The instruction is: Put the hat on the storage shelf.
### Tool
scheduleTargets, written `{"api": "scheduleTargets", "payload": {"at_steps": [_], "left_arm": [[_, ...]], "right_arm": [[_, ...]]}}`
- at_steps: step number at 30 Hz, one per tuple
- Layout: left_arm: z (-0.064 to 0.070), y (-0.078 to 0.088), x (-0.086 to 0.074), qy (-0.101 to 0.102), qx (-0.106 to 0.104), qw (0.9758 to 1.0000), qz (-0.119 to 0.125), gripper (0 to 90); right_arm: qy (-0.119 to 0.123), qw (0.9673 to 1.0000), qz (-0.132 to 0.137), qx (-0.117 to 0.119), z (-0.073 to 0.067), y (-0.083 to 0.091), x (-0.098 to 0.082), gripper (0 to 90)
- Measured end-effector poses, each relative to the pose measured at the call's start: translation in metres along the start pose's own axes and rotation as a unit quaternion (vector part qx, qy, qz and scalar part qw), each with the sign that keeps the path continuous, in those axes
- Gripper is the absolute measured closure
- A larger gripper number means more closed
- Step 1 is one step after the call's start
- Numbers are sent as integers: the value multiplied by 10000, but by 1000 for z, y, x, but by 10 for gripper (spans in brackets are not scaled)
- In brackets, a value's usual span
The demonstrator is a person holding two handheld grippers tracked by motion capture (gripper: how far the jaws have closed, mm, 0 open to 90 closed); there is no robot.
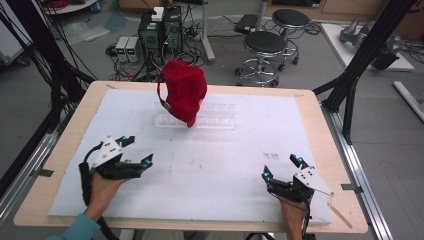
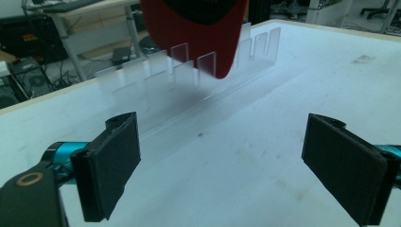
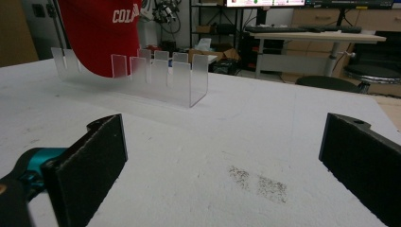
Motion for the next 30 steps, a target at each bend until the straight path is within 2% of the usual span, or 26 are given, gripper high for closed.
{"api": "scheduleTargets", "payload": {"at_steps": [6, 9, 11, 16, 17, 20, 26, 30], "left_arm": [[-24, 30, -17, -124, -127, 9989, 423, 127], [-31, 38, -22, -40, -227, 9981, 570, 121], [-34, 43, -23, -63, -240, 9972, 699, 119], [-43, 48, -36, 68, -256, 9972, 697, 112], [-43, 50, -34, 73, -280, 9964, 802, 112], [-44, 53, -34, 77, -316, 9956, 881, 112], [-46, 54, -35, 166, -278, 9952, 919, 112], [-49, 57, -34, 265, -231, 9934, 1091, 113]], "right_arm": [[28, 10000, 32, -5, 0, 0, 0, 5], [40, 10000, 35, -3, 0, 0, 0, 5], [44, 10000, 34, 5, 0, 0, 0, 5], [54, 10000, 54, -10, -1, 1, 1, 5], [45, 10000, 59, -10, -1, 1, 1, 5], [39, 10000, 66, -8, -1, 1, 1, 5], [35, 9999, 97, -8, 0, 2, 1, 5], [87, 9999, 92, 8, -1, 2, 1, 5]]}}
Point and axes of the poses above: each handheld gripper's, and its own axes: y roughly backward along the jaws, x roughly out of its top, z roughly to its right, the point moved 8 cm from there along -y, roughly forward along the jaws, and after that the axes turned 12 degrees about y, right-handed, at the moved point
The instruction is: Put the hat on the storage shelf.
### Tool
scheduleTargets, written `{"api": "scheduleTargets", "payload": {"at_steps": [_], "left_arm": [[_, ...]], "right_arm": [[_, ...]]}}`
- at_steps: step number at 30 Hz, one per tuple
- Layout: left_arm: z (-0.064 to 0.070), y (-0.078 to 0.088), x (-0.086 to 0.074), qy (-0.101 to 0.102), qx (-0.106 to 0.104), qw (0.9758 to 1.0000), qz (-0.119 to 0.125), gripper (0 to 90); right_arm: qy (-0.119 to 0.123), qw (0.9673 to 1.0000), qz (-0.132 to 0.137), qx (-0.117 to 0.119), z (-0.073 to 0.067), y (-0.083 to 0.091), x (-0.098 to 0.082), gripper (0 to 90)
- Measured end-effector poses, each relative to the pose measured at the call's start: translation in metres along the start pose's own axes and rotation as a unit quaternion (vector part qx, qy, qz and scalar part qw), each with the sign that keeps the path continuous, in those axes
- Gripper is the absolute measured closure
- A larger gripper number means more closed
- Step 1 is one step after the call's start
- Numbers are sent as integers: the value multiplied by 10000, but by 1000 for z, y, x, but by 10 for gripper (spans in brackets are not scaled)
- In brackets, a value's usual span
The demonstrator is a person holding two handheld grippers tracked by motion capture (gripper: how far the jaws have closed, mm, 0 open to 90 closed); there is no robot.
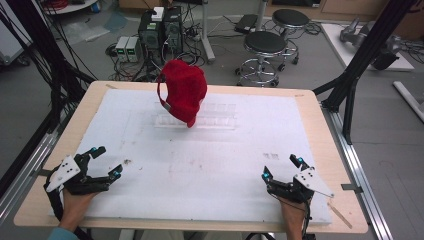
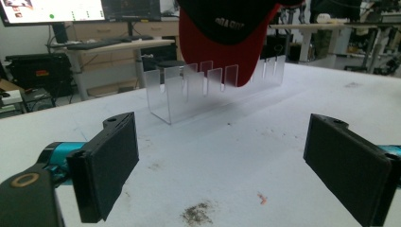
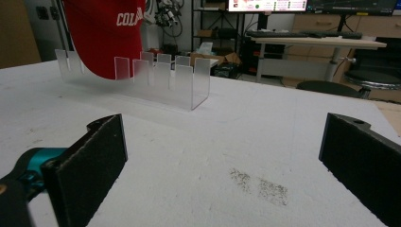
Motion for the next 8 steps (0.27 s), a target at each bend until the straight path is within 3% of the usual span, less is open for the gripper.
{"api": "scheduleTargets", "payload": {"at_steps": [8], "left_arm": [[1, 1, 0, -30, 41, 9999, 97, 114]], "right_arm": [[34, 10000, 23, 12, -2, 1, 0, 5]]}}
Point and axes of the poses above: each handheld gripper's, and its own axes: y roughly backward along the jaws, x roughly out of its top, z roughly to its right, the point moved 8 cm from there along -y, roughly forward along the jaws, and after that the axes turned 12 degrees about y, right-handed, at the moved point
